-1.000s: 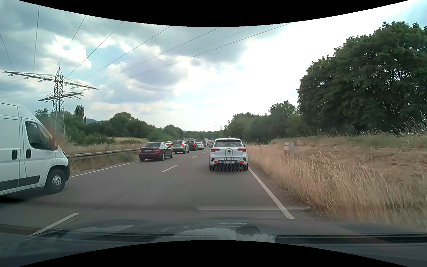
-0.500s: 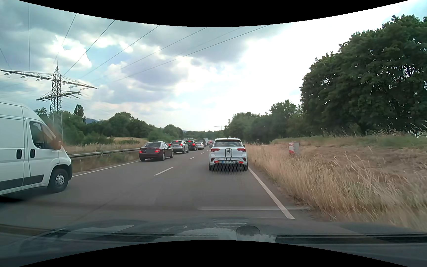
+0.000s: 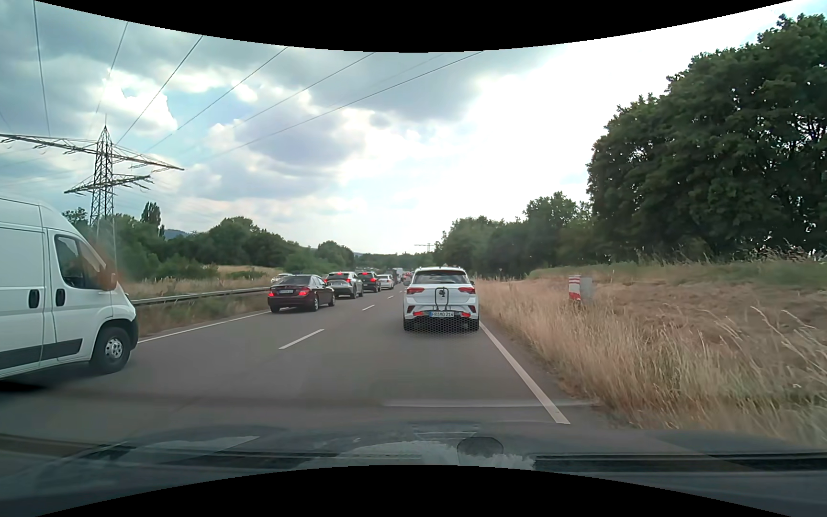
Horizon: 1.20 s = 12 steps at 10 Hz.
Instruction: Follow the waypoints while adhering to traffic rules and regulations
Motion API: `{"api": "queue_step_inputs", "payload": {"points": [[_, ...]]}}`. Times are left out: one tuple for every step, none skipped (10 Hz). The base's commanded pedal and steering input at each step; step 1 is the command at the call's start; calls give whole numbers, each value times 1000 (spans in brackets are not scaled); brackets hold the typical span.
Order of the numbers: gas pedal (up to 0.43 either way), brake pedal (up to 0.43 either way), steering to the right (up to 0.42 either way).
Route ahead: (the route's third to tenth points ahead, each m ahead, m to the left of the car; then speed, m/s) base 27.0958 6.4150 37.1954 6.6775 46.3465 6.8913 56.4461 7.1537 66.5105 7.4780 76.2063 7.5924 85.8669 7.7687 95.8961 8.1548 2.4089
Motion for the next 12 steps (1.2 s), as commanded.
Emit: {"api": "queue_step_inputs", "payload": {"points": [[0,0,0],[0,0,0],[0,0,-3],[0,0,-5],[0,0,-6],[0,0,-6],[0,0,-6],[0,0,-6],[0,0,-6],[0,0,-9],[0,0,-13],[0,0,-15]]}}
